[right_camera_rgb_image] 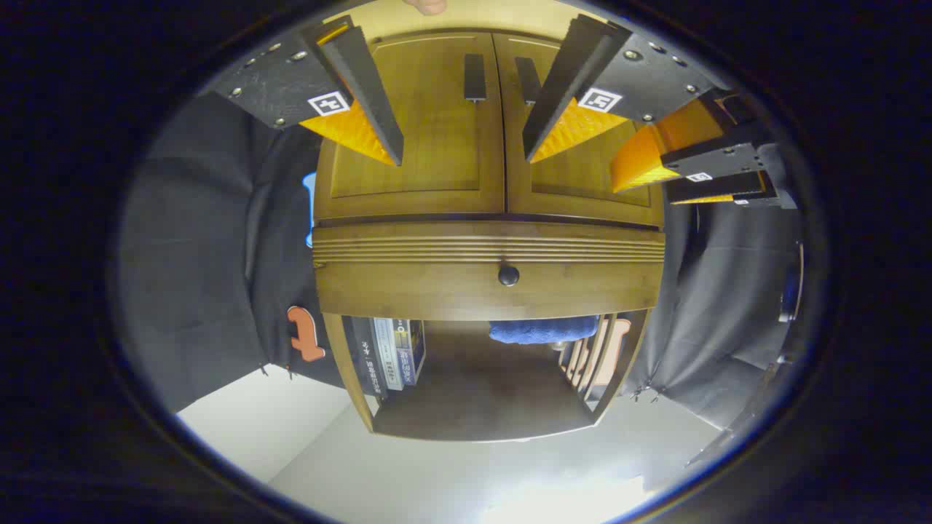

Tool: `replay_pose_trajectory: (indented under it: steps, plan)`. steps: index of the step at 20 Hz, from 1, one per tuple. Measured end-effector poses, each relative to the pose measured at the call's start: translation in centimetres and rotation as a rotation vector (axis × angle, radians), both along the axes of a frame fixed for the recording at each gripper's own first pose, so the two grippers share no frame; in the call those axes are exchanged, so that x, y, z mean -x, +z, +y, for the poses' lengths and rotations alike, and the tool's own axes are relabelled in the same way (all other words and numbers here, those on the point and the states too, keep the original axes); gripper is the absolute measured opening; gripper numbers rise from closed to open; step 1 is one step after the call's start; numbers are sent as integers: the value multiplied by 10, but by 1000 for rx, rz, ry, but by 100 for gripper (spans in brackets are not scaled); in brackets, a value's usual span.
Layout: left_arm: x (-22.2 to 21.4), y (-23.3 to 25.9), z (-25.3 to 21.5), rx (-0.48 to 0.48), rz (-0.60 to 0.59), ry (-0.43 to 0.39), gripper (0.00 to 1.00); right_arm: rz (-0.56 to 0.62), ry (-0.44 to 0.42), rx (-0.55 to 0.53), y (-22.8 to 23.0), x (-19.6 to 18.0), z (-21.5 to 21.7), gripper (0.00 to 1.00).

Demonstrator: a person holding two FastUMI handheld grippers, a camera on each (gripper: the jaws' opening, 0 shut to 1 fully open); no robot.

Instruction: Open the right door of the double-door shoe cabinet with the right hand, and open the left door with the left hand.

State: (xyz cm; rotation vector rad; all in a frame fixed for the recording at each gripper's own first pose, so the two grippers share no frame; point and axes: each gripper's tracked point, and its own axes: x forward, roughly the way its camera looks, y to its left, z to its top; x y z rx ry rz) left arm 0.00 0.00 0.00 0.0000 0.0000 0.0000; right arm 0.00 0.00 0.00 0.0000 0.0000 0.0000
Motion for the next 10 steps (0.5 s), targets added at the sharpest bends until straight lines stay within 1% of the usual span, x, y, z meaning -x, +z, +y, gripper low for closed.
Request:
replay_pose_trajectory:
  steps: [1, 2, 4, 5, 6, 10]
  plan:
    - [2, 1, 1, -3, 0, 5, 95, 1, 2, -1, 0, 0, 1, 98]
    - [2, 2, 3, -5, -1, 9, 92, 5, 4, -3, -2, 0, 1, 97]
    - [4, 1, 5, -4, -3, 14, 92, 7, 11, -8, -3, -1, 3, 96]
    - [5, 2, 4, -3, -5, 9, 92, 6, 13, -9, -3, -1, 4, 98]
    - [6, 3, 3, -4, -7, 7, 92, 6, 15, -8, -3, -1, 4, 98]
    - [6, 4, 5, -26, -13, 15, 92, 13, 18, -7, -6, -1, 4, 98]
